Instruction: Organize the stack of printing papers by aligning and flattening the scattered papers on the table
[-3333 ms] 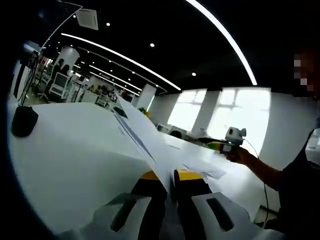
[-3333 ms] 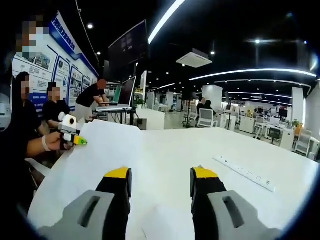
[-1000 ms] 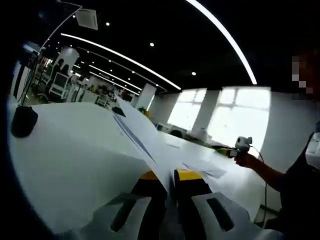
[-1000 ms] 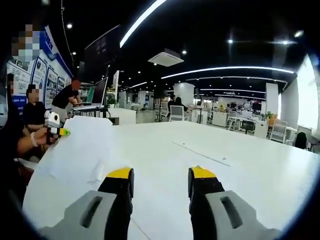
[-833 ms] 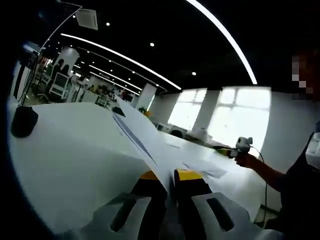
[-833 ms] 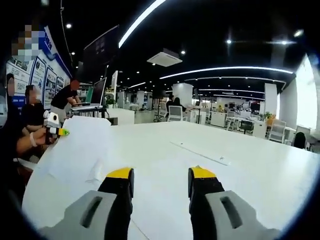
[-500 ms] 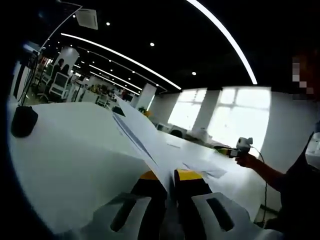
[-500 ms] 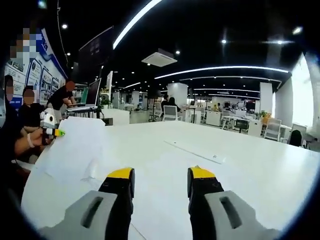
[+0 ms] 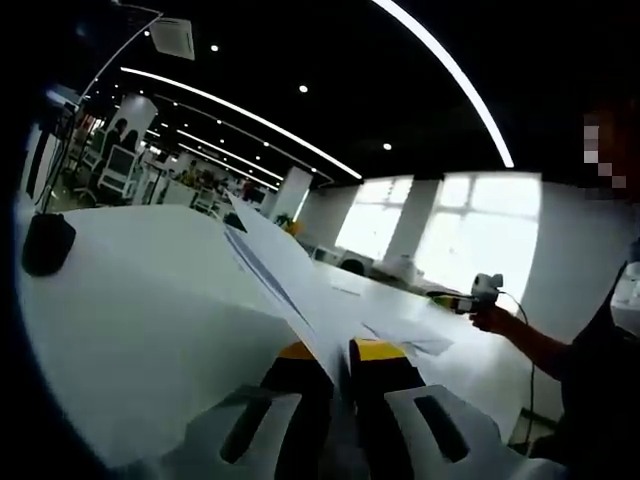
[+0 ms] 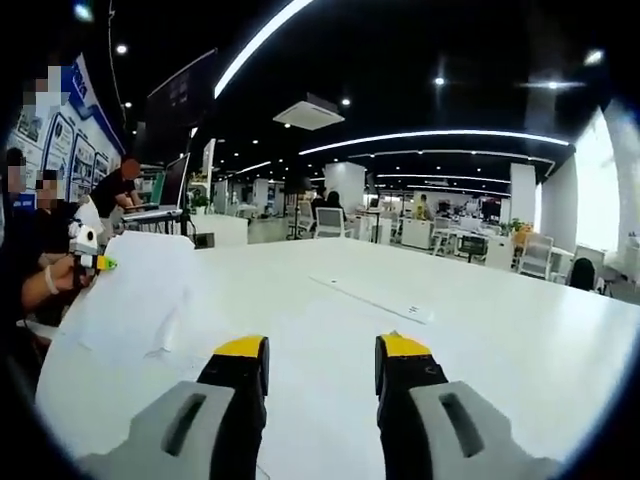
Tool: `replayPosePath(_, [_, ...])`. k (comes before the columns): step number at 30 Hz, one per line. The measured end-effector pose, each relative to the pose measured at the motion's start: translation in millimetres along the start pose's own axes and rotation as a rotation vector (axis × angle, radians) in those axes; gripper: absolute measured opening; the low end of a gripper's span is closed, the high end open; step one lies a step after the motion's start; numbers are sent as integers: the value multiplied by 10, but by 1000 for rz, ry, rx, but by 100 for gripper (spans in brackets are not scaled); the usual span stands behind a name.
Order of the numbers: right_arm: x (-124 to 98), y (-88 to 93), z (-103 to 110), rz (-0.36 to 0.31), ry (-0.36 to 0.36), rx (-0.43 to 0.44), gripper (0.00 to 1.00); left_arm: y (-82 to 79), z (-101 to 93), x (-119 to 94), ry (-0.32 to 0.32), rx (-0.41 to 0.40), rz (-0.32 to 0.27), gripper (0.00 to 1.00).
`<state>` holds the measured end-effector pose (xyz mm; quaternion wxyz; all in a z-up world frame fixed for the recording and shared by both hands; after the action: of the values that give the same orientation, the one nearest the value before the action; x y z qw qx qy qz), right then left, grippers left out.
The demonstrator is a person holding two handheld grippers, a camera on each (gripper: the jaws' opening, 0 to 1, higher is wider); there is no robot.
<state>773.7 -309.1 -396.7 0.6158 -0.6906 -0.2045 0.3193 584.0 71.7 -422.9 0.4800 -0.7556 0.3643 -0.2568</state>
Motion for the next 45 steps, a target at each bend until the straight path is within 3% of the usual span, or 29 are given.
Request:
replayPosePath(16, [221,204,-319,35,51,52,38,5,-5,-16,-1,0,-1,11])
replayPosePath(45, [550,276,-621,37,106,87,36,-7,-16,12,-9,4,-12,11])
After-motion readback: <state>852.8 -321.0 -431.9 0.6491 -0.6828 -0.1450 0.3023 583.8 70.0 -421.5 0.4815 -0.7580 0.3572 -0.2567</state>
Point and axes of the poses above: the point that each gripper's makers call its tool centre point, and the gripper's own axes: x roughly forward along the fingers, z roughly to its left, y roughly out of its underside, the point moved 1 cm from there along -x, roughly backward along the fingers, and after that the axes turned 3 degrees about -y, right-handed, at the moved point
